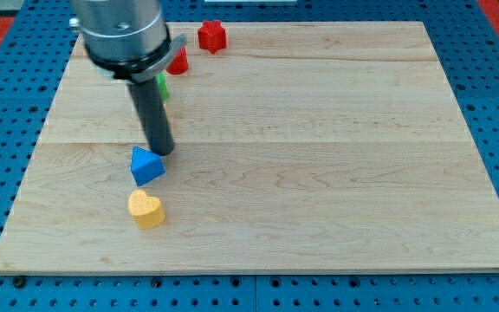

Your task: Adjust the red blocks hexagon with green circle in a diagonal line

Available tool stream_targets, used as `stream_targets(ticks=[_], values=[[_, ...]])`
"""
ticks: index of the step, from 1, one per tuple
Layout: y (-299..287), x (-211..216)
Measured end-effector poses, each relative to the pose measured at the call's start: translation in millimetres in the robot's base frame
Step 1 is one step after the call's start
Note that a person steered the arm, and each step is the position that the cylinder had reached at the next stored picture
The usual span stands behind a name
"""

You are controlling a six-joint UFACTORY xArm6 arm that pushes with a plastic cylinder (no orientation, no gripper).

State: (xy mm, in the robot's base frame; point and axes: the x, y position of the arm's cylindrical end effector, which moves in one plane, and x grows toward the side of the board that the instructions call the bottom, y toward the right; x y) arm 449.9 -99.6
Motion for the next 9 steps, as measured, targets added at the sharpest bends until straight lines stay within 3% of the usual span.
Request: stream_targets(ticks=[1,3,5,6,7,8,9], values=[[82.0,-51.5],[99.6,-183.6],[53.7,-235.8],[16.5,-240.7],[37.0,-238.9],[88.8,-193.6],[89.3,-126.1]])
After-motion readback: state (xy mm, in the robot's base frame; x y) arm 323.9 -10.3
